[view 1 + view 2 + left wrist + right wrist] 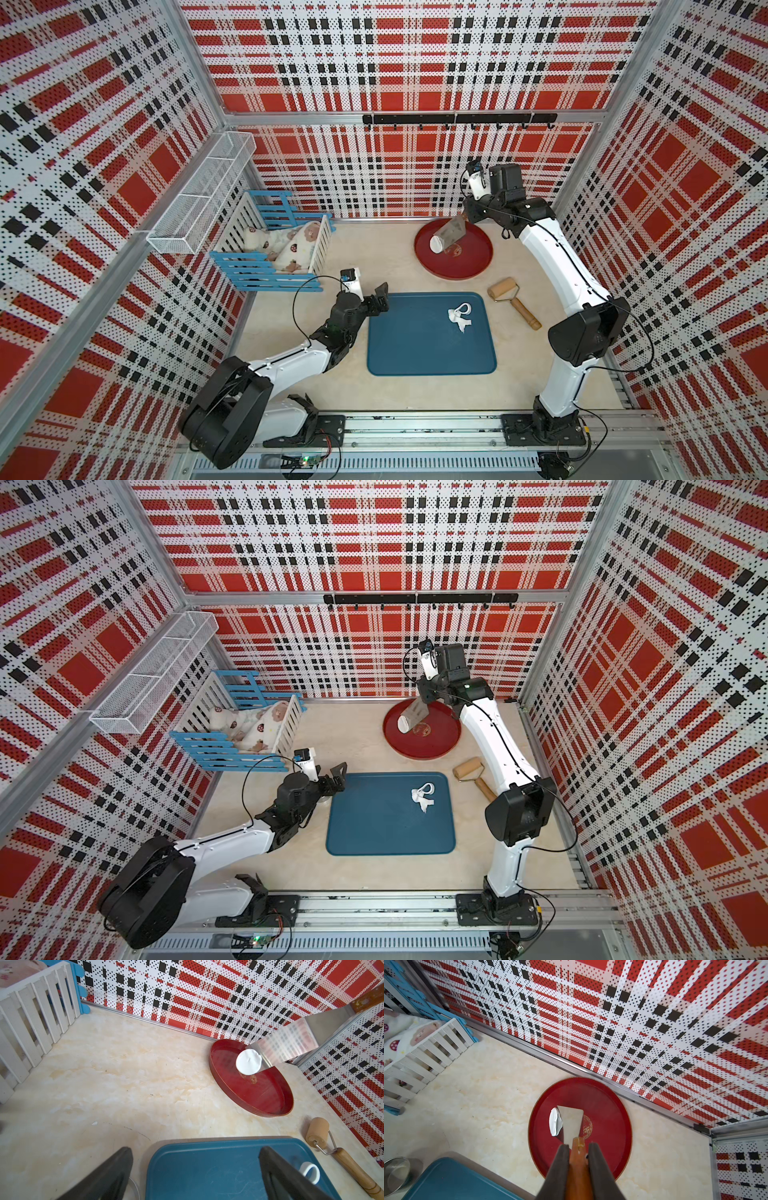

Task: Roll out the dumpling wrappers from the dough
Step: Place the dumpling wrapper on the plate.

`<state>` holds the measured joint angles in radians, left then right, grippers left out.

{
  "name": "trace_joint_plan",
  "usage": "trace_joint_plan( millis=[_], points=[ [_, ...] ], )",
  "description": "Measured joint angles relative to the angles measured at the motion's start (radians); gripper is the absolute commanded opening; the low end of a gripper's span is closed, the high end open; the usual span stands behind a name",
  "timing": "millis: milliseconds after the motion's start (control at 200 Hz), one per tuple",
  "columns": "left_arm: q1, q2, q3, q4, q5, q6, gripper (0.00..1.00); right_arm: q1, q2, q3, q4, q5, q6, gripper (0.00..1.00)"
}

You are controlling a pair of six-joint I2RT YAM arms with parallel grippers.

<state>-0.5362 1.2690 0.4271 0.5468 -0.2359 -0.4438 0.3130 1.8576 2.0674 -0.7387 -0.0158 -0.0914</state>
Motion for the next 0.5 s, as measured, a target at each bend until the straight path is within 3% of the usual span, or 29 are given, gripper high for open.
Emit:
trace_joint_plan(
  millis=[501],
  points=[
    [0.000, 0.000, 0.000, 0.000, 0.000, 0.000, 0.99, 0.000, 0.034, 0.011, -0.021, 0.050, -0.031, 0.00]
  ],
)
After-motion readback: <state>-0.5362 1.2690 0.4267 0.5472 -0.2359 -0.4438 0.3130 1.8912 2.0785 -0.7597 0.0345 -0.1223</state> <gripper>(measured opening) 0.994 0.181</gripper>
